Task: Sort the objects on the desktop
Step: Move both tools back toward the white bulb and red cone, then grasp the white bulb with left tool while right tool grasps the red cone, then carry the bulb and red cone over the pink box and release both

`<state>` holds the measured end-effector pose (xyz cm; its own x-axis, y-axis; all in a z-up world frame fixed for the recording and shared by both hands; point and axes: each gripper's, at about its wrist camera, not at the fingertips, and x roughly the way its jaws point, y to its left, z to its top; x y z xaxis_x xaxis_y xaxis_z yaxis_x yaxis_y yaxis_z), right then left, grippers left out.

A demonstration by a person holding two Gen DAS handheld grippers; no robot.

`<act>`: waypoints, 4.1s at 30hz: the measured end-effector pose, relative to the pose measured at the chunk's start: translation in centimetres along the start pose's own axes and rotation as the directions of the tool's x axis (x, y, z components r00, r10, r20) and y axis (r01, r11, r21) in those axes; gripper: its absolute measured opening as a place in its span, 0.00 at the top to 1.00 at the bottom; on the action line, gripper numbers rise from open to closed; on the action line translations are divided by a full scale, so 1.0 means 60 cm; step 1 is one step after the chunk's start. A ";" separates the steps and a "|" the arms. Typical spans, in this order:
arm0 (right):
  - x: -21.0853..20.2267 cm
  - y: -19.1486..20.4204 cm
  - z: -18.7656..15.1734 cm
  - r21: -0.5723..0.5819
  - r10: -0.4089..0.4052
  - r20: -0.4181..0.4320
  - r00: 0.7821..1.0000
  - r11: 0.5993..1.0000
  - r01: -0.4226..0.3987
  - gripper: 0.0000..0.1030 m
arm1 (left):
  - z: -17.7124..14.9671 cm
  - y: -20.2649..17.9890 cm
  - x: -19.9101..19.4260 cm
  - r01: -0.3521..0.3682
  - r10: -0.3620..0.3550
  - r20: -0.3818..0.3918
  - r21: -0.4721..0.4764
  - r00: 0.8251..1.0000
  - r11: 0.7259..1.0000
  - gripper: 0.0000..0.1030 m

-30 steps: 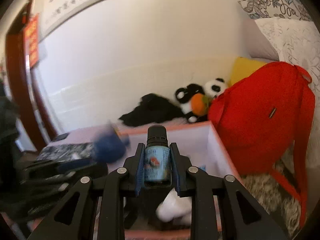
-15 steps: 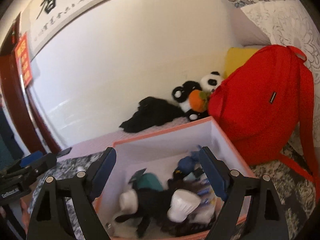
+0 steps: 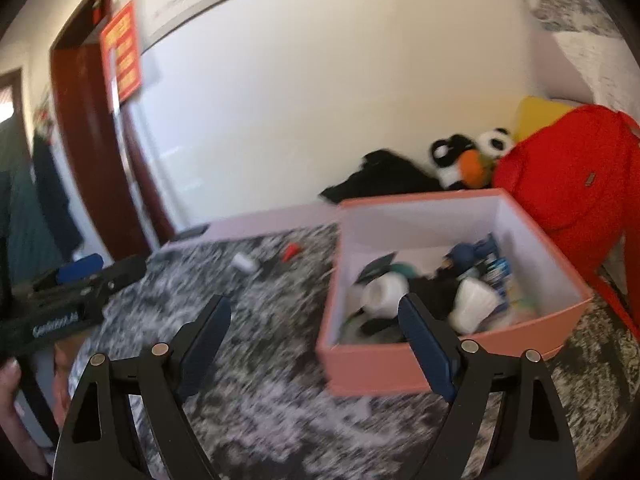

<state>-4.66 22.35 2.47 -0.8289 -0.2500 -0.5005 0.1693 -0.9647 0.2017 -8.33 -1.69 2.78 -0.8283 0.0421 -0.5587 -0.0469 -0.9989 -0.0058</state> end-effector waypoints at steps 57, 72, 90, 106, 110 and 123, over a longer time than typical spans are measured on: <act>0.626 0.099 0.059 0.096 -0.010 -0.233 0.972 0.995 0.033 0.70 | -0.031 0.181 0.467 -0.006 -0.108 -0.263 -0.400 0.959 0.916 0.70; 0.190 0.155 -0.037 0.033 0.043 -0.145 0.988 0.999 -0.039 0.70 | -0.067 0.061 0.099 0.025 -0.045 -0.102 -0.185 0.994 0.982 0.70; -0.120 -0.031 -0.046 0.182 -0.112 0.081 0.990 0.979 0.095 0.69 | -0.023 -0.226 -0.029 0.223 -0.223 -0.003 0.069 0.975 0.972 0.70; 0.093 -0.312 0.136 0.234 -0.280 -0.004 0.960 0.933 0.274 0.34 | 0.139 -0.376 0.217 0.094 -0.100 0.036 0.152 0.994 0.984 0.03; 0.161 -0.376 0.097 0.291 -0.320 -0.144 0.936 0.890 0.350 0.07 | 0.122 -0.393 0.271 -0.069 0.060 0.046 0.235 0.997 0.970 0.02; 0.128 -0.336 0.100 0.292 -0.327 -0.070 0.942 0.897 0.333 0.07 | 0.096 -0.343 0.177 -0.005 -0.012 0.109 0.152 0.994 0.988 0.00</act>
<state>-17.64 40.40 -0.41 -0.7989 0.0737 -0.5969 -0.2796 -0.9242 0.2601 -19.37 19.43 1.72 -0.8836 0.0560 -0.4649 -0.1270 -0.9843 0.1229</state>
